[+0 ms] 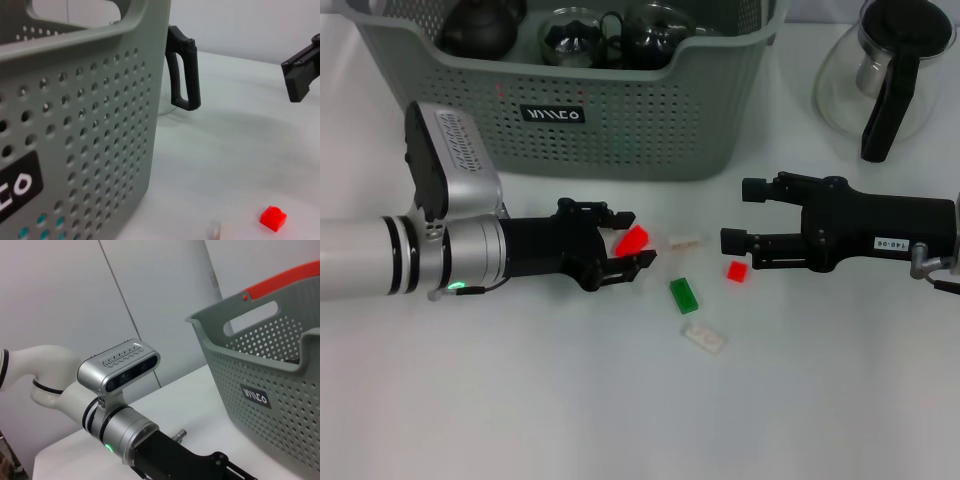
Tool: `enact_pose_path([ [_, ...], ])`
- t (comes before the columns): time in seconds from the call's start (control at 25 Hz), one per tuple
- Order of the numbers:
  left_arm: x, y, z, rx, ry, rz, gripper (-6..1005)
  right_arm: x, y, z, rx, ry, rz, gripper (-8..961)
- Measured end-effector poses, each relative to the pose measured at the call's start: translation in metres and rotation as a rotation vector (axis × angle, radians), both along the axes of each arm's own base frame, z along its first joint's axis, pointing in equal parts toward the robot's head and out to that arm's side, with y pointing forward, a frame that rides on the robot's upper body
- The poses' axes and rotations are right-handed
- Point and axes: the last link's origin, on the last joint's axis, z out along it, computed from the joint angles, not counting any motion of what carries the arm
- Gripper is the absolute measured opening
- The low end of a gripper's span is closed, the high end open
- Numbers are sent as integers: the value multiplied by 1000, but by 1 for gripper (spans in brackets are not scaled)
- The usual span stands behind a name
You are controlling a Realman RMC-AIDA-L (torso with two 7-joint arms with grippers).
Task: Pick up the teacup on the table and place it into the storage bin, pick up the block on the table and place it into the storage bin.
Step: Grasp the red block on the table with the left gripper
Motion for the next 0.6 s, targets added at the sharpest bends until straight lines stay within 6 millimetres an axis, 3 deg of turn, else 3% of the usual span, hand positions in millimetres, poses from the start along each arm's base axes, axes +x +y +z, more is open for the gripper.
enact_pose_path([
  [0.08, 0, 1, 0, 11, 7, -6, 619, 0, 0, 0, 0, 0, 0, 947],
  [0.28, -2, 3, -4, 25, 28, -6, 566, 0, 0, 0, 0, 0, 0, 947],
  [0.6, -2, 4, -8, 33, 30, -4, 562, 1, -1, 0, -1, 0, -3, 947],
])
